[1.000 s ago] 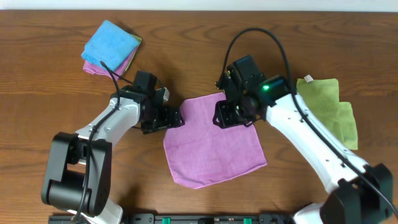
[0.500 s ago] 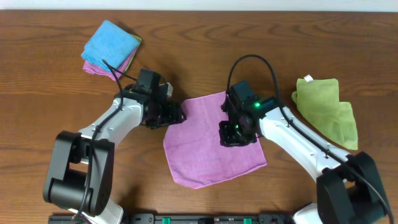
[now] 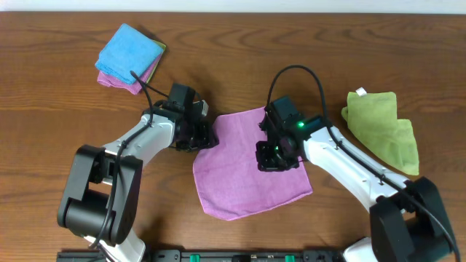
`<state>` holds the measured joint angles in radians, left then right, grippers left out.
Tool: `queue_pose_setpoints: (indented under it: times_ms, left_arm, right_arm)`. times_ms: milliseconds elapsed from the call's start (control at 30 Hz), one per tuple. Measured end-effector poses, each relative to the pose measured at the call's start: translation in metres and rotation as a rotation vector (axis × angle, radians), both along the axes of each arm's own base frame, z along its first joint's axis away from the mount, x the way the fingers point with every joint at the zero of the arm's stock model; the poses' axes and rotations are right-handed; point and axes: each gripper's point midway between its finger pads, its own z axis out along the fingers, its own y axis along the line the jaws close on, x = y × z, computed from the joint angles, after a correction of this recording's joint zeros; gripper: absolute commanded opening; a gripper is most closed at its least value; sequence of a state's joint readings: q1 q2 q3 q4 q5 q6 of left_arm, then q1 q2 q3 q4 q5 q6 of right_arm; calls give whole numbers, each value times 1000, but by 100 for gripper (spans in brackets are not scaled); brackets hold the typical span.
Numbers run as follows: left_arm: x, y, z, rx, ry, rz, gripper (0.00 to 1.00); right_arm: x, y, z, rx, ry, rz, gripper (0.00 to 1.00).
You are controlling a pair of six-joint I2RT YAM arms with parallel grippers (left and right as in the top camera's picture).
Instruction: Fold the cloth
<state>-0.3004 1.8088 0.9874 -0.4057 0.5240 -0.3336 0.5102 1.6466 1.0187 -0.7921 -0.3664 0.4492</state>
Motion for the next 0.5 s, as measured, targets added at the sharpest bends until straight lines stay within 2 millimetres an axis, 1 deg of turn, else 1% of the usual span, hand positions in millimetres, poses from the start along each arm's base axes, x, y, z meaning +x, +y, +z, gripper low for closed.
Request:
queue_pose_setpoints:
  times_ms: [33, 100, 133, 333, 500]
  left_arm:
    - [0, 0, 0, 0, 0, 1, 34]
    - [0, 0, 0, -2, 0, 2, 61]
    - [0, 0, 0, -1, -1, 0, 66]
    - [-1, -2, 2, -20, 7, -5, 70]
    - [-3, -1, 2, -10, 9, -22, 69]
  right_arm:
    - [1, 1, 0, 3, -5, -2, 4]
    - [0, 0, -2, 1, 0, -7, 5]
    - [-1, -1, -3, -1, 4, -8, 5]
    - [-7, -4, -9, -10, 22, -13, 6]
    - [-8, -5, -10, -12, 25, -13, 6]
